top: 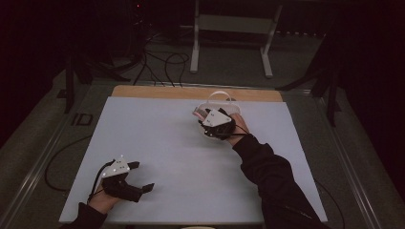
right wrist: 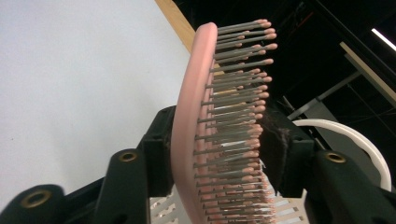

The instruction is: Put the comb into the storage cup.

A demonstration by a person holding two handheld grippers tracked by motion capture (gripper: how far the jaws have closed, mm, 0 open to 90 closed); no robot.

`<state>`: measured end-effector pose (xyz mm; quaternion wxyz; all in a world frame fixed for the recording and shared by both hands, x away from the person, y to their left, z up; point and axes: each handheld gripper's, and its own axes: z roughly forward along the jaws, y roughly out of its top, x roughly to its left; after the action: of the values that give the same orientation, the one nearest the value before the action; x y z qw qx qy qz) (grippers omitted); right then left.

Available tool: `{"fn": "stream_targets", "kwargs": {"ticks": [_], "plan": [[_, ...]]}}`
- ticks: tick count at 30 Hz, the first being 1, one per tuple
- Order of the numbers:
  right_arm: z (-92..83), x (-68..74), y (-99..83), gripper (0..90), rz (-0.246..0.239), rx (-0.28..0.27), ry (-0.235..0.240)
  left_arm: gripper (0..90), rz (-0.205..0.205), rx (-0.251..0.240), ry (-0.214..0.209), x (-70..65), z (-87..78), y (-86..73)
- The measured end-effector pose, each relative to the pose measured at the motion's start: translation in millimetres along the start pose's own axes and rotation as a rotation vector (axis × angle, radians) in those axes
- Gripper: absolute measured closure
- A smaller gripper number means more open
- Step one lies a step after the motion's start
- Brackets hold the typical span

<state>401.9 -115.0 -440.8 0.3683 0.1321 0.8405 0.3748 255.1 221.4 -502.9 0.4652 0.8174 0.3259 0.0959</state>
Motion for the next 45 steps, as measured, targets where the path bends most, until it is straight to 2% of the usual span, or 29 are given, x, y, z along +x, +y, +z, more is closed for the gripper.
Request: {"fn": "stream_targets", "kwargs": {"ticks": [7,15,20,23,27,28,32,38,40,45], "plan": [[1.2,-4.7,1.2,40.2,0.039,0.002,0.010,0.3,0.000,0.000,0.000,0.0,0.2,0.0],[3.0,-5.5,3.7,21.8,0.056,0.013,0.027,0.3,-0.001,0.002,0.000,0.3,0.3,-0.1],[5.0,-3.8,4.7,13.0,0.044,0.046,-0.002,0.3,-0.002,0.001,0.001,0.4,0.1,-0.1],[4.4,-5.6,4.5,9.1,0.060,0.046,-0.006,0.3,-0.002,0.001,0.002,0.4,0.2,-0.1],[3.0,-7.2,4.5,8.6,0.084,0.043,0.007,0.3,-0.002,-0.001,0.002,0.4,0.1,0.1],[1.8,-9.4,4.2,8.2,0.104,0.042,0.023,0.3,0.000,0.000,0.001,0.4,0.2,0.2],[1.7,-10.9,2.2,7.9,0.133,0.047,0.061,0.3,0.001,0.000,0.000,0.2,0.4,0.5],[0.8,-11.5,1.8,7.9,0.148,0.035,0.084,0.3,0.000,-0.001,0.004,0.6,0.1,0.4],[0.1,-12.8,2.5,7.9,0.140,0.037,0.089,0.3,0.001,-0.001,0.003,0.4,0.0,0.5],[-2.6,-16.2,3.1,7.9,0.196,0.032,0.125,0.3,0.003,-0.004,0.003,-0.1,-0.2,0.7]]}}
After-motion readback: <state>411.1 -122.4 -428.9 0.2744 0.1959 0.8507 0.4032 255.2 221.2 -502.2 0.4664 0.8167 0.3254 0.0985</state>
